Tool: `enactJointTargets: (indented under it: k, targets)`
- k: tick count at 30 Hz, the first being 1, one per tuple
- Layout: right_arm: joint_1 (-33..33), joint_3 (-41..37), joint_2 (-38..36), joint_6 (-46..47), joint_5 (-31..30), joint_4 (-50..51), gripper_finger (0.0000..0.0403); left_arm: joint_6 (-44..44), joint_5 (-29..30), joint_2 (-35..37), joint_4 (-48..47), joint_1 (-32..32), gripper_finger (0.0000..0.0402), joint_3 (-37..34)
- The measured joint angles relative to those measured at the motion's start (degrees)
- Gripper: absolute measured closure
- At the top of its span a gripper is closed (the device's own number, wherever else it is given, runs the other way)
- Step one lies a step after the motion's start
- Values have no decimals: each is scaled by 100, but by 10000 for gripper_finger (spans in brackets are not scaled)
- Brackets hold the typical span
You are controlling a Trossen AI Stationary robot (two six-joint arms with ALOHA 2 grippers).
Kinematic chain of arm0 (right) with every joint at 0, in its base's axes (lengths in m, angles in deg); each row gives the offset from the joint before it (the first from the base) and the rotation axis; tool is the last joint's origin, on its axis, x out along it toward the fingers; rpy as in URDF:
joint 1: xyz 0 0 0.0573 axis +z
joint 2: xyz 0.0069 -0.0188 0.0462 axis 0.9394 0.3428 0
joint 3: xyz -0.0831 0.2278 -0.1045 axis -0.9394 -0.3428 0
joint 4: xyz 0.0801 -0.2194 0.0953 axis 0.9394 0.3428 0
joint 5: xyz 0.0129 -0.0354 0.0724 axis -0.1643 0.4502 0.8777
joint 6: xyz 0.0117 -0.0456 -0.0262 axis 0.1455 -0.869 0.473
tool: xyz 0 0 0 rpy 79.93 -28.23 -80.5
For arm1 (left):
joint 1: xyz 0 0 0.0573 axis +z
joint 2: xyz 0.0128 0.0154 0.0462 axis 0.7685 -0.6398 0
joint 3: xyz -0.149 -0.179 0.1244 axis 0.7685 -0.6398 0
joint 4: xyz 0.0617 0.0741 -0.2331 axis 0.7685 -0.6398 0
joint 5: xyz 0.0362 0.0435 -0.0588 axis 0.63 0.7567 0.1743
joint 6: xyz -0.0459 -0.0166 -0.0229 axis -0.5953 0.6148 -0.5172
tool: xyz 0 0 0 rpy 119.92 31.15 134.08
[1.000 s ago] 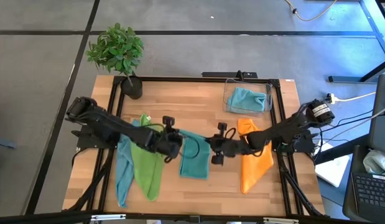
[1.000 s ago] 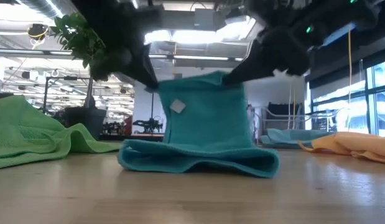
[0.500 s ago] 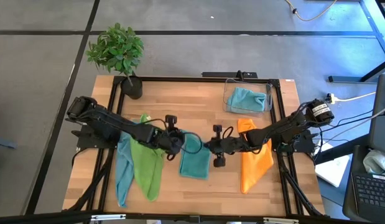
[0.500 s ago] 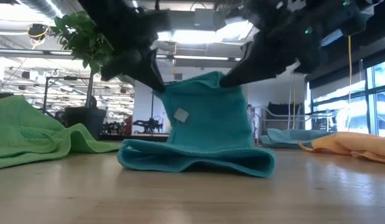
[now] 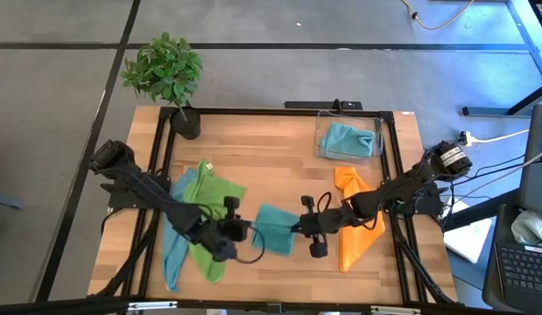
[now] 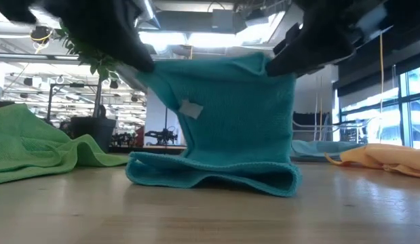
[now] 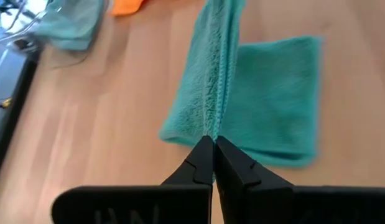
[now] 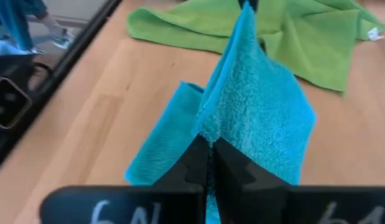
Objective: Fold microfiber towels
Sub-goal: Fold the blue Fold the blue microfiber towel
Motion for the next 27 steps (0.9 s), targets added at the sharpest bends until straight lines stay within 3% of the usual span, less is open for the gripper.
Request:
enactJointTargets:
  k: [5,15,20,27]
  targets:
    - [220,2,213,195,-11,-123,389,-131,7,-100,236,-243,401,0]
    - [265,-4,1074,479,30,-771,389,-149,-292,-565,191,-141,401,2]
    - [263,-4,1169,795,371,-900,389,-162,-405,-607,264,-143,401,2]
    - [270,-4,1165,1029,901,-796,389,-129,-1041,-605,902,-184,400,2]
